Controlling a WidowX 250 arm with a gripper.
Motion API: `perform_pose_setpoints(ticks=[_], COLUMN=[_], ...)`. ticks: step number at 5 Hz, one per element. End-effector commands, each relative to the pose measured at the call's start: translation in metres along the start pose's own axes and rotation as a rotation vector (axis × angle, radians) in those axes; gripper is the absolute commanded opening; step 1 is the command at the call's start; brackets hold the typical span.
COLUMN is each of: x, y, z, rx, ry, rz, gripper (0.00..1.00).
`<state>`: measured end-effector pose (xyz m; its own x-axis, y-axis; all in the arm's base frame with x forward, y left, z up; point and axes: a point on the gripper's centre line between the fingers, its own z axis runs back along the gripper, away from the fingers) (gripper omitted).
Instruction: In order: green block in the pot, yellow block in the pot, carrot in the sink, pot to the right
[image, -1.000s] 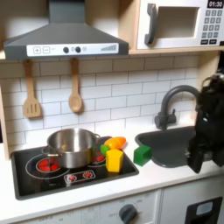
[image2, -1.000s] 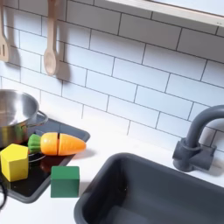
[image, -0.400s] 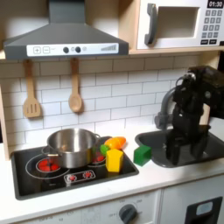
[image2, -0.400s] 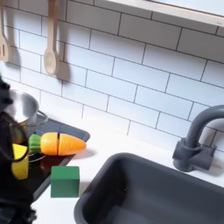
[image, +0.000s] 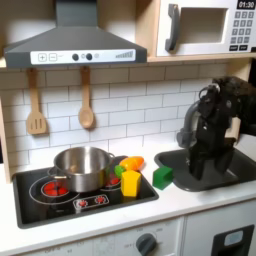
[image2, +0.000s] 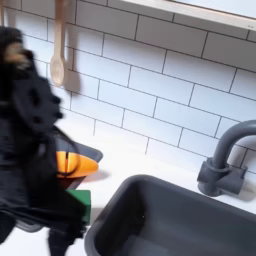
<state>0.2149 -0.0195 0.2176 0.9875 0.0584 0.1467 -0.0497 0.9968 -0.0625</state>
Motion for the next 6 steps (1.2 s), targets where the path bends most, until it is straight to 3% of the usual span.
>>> perform_pose_setpoints(ticks=[1, 2, 3, 4, 6], x=[0.024, 0.027, 0.037, 0.045, 0.077], y=[-0.002, 0.002, 0.020, 0.025, 0.012], z=[-0.014, -0.016, -0.016, -0.018, -0.040], rx=[0.006, -0.013, -0.009, -0.022, -0.028], ry=[-0.039, -0.042, -0.050, -0.049, -0.028], rz=[0.132, 0.160, 0.192, 0.192, 0.159], gripper=[1.00, 1.00, 1.00, 1.00, 1.00])
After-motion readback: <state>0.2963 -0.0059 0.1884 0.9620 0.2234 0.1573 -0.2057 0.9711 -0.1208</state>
